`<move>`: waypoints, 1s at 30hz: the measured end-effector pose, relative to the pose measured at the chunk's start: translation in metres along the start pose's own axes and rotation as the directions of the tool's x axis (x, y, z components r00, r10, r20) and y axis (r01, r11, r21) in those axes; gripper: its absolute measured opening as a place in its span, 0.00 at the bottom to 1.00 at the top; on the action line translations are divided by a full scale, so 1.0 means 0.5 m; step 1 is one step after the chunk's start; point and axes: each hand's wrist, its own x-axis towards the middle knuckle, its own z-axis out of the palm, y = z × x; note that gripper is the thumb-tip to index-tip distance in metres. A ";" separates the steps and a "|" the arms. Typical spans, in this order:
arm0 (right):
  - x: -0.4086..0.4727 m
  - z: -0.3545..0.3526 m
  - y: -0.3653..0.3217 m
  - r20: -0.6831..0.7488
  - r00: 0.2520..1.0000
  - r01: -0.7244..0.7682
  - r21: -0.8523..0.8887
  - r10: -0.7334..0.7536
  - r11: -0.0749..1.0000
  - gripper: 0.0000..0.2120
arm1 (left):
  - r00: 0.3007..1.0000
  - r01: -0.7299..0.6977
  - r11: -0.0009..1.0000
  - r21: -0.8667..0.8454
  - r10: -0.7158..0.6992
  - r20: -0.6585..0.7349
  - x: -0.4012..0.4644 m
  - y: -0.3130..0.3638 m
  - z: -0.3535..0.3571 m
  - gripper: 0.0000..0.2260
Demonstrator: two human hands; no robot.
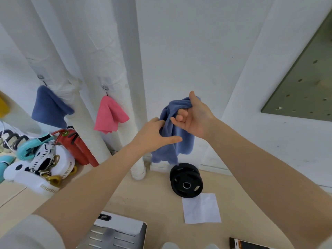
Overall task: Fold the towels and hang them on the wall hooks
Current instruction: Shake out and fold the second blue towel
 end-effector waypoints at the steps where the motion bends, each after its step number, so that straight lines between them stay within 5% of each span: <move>1: -0.007 0.008 0.000 0.030 0.999 -0.010 0.014 0.010 1.000 0.24 | 0.999 -0.010 1.000 -0.005 0.010 -0.036 -0.001 0.005 0.002 0.15; 4: -0.015 0.025 0.000 0.137 0.990 -0.014 -0.067 0.023 0.998 0.27 | 0.994 0.010 0.997 -0.074 -0.019 -0.111 -0.003 0.031 -0.005 0.14; 6: -0.009 0.027 -0.004 0.160 0.987 0.061 -0.178 -0.032 0.982 0.28 | 0.987 0.114 0.946 -0.302 -0.144 -0.078 -0.001 0.040 -0.015 0.11; 9: -0.004 0.013 -0.003 0.086 0.990 0.140 -0.460 -0.113 0.877 0.24 | 0.960 0.214 0.647 -0.732 -0.279 0.034 -0.006 0.043 -0.035 0.09; 11: -0.009 -0.004 0.010 0.119 0.990 0.135 -0.629 -0.076 0.766 0.23 | 0.946 0.193 0.451 -0.871 -0.320 0.044 -0.001 0.034 -0.046 0.11; 15: -0.020 -0.014 0.040 0.229 0.972 0.151 -0.756 0.042 0.636 0.21 | 0.875 0.174 0.289 -0.941 -0.485 0.013 0.012 0.033 -0.070 0.13; 21: -0.030 -0.015 0.035 0.260 0.966 0.227 -0.838 -0.003 0.496 0.08 | 0.851 0.111 0.199 -0.974 -0.526 -0.010 0.003 0.036 -0.114 0.13; 24: -0.029 -0.011 0.028 0.233 0.972 0.213 -0.775 -0.044 0.595 0.01 | 0.882 0.135 0.319 -0.938 -0.471 -0.033 -0.002 0.016 -0.125 0.09; 26: -0.024 -0.006 0.026 0.175 0.979 0.197 -0.710 -0.102 0.676 0.10 | 0.890 0.237 0.478 -0.846 -0.457 -0.008 -0.010 -0.006 -0.123 0.03; 30: -0.023 0.014 0.022 0.216 0.964 0.262 -0.647 -0.157 0.716 0.10 | 0.870 0.344 0.637 -0.690 -0.492 -0.021 -0.021 -0.035 -0.125 0.25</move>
